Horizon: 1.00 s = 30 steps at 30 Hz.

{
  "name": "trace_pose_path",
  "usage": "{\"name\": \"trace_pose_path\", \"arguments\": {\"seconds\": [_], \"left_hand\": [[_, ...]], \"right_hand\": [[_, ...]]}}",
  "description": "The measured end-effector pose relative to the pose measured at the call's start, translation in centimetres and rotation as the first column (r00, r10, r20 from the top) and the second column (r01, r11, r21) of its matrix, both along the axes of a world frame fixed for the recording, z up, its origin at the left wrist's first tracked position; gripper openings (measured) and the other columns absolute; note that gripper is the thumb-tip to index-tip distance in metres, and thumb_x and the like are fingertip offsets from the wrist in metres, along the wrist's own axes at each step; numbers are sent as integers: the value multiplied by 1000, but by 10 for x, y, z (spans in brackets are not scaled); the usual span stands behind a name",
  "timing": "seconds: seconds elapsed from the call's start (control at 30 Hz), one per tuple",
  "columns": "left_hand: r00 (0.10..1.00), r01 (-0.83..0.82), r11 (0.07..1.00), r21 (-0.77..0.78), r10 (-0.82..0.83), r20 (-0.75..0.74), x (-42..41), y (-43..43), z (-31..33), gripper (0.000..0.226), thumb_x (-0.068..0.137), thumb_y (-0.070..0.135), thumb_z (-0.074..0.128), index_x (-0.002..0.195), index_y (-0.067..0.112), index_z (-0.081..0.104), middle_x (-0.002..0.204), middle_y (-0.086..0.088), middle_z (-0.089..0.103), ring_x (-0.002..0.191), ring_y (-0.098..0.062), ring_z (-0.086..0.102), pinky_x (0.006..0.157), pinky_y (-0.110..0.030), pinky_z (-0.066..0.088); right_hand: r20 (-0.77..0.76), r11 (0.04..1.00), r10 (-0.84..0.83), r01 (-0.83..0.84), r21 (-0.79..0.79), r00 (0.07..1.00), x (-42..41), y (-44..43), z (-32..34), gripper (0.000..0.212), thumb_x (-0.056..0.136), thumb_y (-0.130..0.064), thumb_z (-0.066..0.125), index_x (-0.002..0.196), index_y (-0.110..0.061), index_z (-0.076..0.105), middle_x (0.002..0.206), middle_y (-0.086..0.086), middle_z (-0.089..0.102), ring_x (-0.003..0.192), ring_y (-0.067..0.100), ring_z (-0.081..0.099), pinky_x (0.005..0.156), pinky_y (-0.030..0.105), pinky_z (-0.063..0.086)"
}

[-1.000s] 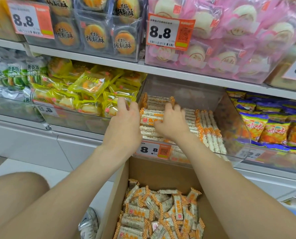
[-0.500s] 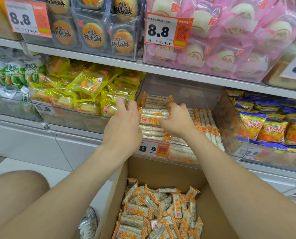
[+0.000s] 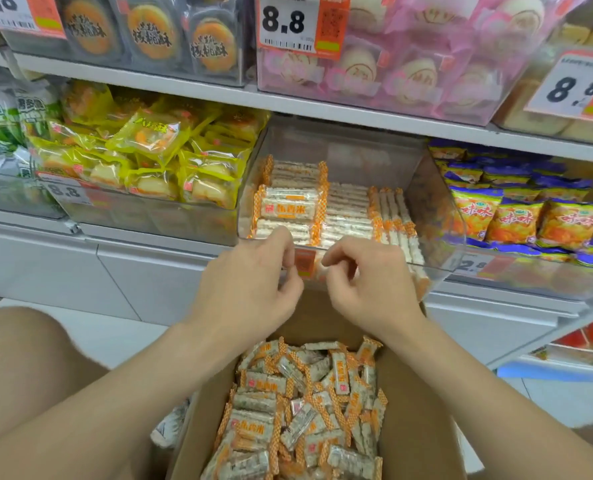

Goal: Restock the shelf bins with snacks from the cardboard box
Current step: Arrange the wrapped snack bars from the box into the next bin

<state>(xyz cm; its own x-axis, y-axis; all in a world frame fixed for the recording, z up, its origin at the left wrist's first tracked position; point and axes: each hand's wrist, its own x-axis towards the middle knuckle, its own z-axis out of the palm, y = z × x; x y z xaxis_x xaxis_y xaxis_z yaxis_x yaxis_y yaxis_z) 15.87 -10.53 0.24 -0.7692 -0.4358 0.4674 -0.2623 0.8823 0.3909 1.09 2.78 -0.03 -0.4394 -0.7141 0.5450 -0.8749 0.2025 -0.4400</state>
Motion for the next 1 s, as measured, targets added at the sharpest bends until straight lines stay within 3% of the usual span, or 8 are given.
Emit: {"name": "trace_pose_path", "arguments": {"seconds": [0.07,0.2,0.37,0.53,0.6,0.7,0.83,1.0], "left_hand": [[946,62,992,106,-92,310,0,15,-26,8,85,34,57,90,32,51,69,9,59,72,-20,63,56,-35,49],[612,165,972,165,-232,756,-11,34,-87,15,95,28,55,107,27,62,100,1,63,93,-28,65,69,-38,54],[308,205,917,343,-393,866,-34,36,-164,29,101,18,50,125,19,65,115,-3,66,106,-28,63,90,-47,56],[181,112,898,426,-440,880,-36,36,-227,46,103,-3,43,141,18,58,121,-3,53,105,-26,58,86,-38,51],[165,56,905,421,-424,890,-28,33,-252,45,101,-6,46,138,17,57,136,-7,51,112,-29,59,94,-47,55],[286,9,950,311,-301,910,-20,36,-276,51,97,-11,51,135,23,50,147,-9,34,132,-38,43,92,-46,50],[335,-33,986,161,-141,932,-12,47,-288,72,95,-10,57,156,11,24,158,-19,21,112,-37,61,82,-41,54],[280,36,996,78,-85,956,-4,48,-302,59,96,-5,60,150,3,38,150,-20,39,132,-35,52,102,-39,48]], "right_hand": [[11,974,36,-37,224,999,6,20,-22,19,83,-21,53,85,-26,71,70,-11,67,64,11,61,57,33,52],[199,696,-122,-59,715,972,-19,50,-97,27,87,-22,49,98,-28,73,86,-7,72,83,15,63,75,39,60],[315,540,-522,21,841,793,-32,92,-192,29,99,-15,50,71,-13,55,73,6,60,84,32,62,70,34,50],[488,388,-469,-324,863,736,-10,99,-265,24,97,-2,51,102,-4,74,120,20,67,107,37,66,84,42,56],[500,349,-437,-371,860,748,-2,96,-284,35,97,1,53,125,-13,69,147,11,55,127,32,59,91,40,55],[498,242,-405,-435,867,767,7,98,-298,38,99,-6,62,134,-21,58,161,9,39,133,30,54,93,43,56],[480,120,-374,-472,874,794,7,99,-298,69,94,-16,77,151,-15,37,143,16,49,115,31,61,81,37,53],[372,109,-334,-356,928,866,9,96,-300,67,87,-12,84,143,-16,47,137,15,55,115,35,63,90,47,58]]}}
